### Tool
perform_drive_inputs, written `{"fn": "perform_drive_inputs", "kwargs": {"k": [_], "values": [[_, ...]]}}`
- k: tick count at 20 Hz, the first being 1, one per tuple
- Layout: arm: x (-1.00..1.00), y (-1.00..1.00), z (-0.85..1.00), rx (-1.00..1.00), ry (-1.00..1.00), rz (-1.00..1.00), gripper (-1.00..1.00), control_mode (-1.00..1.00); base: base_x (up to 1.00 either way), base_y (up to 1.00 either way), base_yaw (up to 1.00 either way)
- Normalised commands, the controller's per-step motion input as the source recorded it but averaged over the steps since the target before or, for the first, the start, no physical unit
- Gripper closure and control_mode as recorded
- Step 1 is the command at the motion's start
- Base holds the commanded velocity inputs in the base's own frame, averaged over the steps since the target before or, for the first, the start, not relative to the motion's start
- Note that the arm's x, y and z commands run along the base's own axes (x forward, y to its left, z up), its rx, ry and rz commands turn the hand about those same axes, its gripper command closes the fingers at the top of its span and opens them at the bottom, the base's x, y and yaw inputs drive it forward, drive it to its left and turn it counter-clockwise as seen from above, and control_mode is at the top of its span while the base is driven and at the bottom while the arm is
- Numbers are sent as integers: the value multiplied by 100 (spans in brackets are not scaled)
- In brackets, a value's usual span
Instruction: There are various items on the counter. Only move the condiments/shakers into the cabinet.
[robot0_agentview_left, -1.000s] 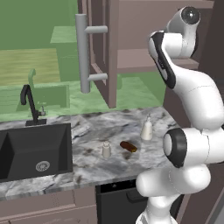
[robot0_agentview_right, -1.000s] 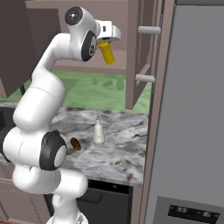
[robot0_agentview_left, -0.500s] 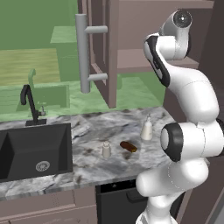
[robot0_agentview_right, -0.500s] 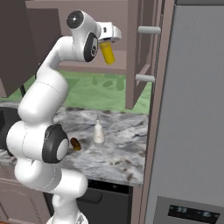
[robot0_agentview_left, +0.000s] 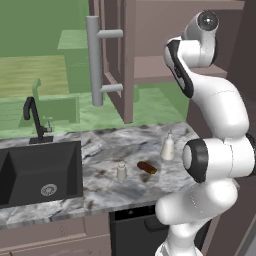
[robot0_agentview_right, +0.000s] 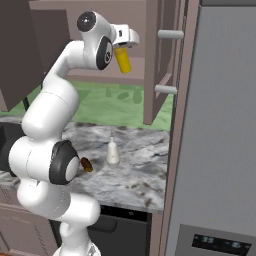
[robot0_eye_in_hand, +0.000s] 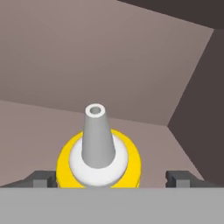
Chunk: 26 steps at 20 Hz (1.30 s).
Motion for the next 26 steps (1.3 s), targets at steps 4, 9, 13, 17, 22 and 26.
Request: {"fn": "perform_drive_inputs", "kwargs": {"k": [4,9,13,17,22,26], "values": [[1,-18,-3,0,-4,0,-100,-100,0,0,0],[13,-16,-7,0,-1,0,-100,-100,0,0,0],[17,-12,-7,0,0,0,-100,-100,0,0,0],[5,-2,-1,0,0,0,-100,-100,0,0,0],[-59,0,0,0,0,0,-100,-100,0,0,0],[-100,17,-26,0,0,0,-100,-100,0,0,0]]}}
